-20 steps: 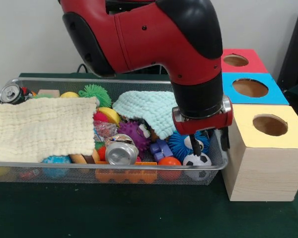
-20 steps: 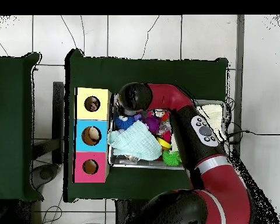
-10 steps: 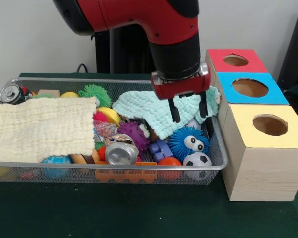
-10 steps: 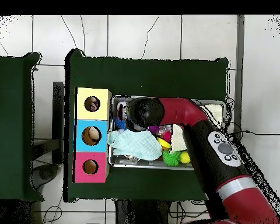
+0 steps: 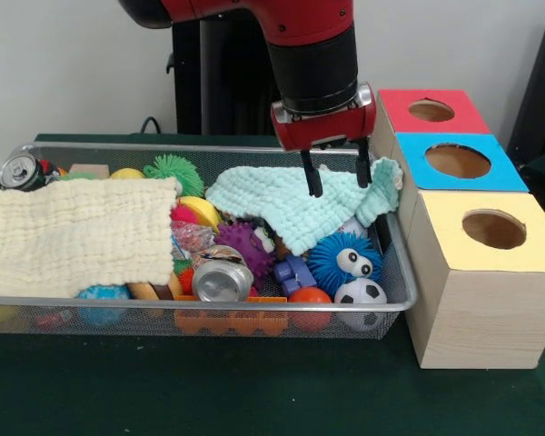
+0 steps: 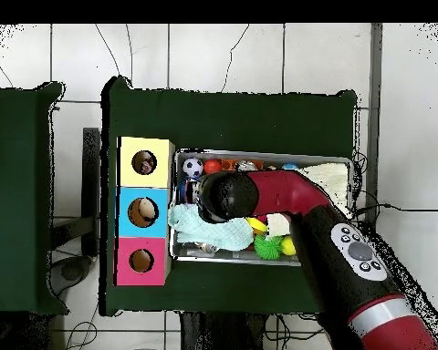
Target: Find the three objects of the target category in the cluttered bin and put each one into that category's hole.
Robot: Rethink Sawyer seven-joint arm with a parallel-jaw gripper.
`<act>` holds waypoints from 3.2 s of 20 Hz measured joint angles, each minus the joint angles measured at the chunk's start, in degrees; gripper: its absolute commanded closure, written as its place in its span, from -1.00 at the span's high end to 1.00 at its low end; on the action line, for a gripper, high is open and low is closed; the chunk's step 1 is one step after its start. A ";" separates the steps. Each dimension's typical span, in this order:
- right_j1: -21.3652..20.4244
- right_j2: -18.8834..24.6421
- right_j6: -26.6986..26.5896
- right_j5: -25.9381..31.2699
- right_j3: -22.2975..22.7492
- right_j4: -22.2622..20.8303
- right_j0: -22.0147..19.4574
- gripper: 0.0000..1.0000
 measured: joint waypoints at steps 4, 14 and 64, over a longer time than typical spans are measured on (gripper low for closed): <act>-0.97 0.01 0.00 -1.66 2.41 -0.12 -0.01 1.00; -2.44 0.00 0.00 -2.78 5.61 -0.18 0.11 1.00; 1.01 -2.92 0.00 -6.18 5.41 -3.20 5.09 1.00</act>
